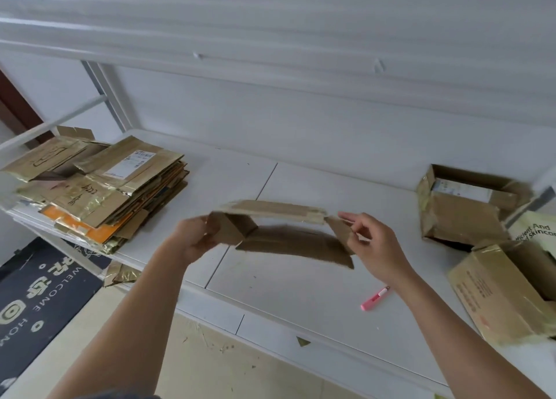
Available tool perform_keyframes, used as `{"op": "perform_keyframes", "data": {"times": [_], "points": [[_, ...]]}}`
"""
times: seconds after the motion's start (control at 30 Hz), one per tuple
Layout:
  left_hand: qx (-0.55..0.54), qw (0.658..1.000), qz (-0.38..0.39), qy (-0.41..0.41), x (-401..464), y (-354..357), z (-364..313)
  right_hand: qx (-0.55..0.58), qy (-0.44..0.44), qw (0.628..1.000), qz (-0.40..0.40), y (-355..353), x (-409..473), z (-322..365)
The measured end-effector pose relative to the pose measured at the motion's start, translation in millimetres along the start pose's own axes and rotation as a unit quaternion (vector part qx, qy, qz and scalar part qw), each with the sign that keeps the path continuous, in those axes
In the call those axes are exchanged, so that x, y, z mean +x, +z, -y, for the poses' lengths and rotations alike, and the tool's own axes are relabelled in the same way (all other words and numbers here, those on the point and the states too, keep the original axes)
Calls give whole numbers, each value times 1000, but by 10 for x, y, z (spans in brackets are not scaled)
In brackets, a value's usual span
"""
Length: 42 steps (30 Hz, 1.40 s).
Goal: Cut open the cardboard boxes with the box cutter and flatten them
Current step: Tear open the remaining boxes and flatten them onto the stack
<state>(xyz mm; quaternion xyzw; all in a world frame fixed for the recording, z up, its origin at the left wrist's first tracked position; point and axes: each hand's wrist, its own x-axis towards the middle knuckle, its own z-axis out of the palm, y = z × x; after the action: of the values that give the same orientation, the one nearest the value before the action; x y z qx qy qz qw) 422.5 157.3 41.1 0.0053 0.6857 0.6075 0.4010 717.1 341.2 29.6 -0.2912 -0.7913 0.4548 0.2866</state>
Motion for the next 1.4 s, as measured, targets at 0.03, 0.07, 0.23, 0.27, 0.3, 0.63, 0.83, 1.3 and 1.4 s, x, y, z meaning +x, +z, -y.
{"op": "perform_keyframes", "data": {"times": [0.03, 0.07, 0.23, 0.27, 0.3, 0.63, 0.83, 1.3, 1.4], "points": [[-38, 998, 21, -36, -17, -93, 94, -14, -7, 999, 48, 19, -17, -8], [-59, 995, 31, -74, -17, -189, 212, -41, -2, 994, 103, 58, -40, -32], [-31, 985, -24, -167, 89, -594, 771, -209, 137, 907, 338, 481, -250, -335], [16, 986, -49, -158, 124, -633, 824, -197, 167, 902, 347, 554, -285, -376], [72, 984, -72, -146, 158, -648, 847, -187, 183, 903, 340, 622, -293, -400], [321, 938, -130, -2, 420, -335, 870, -408, 90, 862, 286, 1404, -384, -735], [318, 943, -98, -15, 604, -391, 839, -443, 106, 825, 335, 1451, -368, -915], [275, 950, -123, 87, 105, -381, 183, -324, 104, 917, 206, 1281, -97, -462], [95, 975, -190, 62, -1, -530, 47, -222, 109, 969, -23, 1347, 19, -58]]}}
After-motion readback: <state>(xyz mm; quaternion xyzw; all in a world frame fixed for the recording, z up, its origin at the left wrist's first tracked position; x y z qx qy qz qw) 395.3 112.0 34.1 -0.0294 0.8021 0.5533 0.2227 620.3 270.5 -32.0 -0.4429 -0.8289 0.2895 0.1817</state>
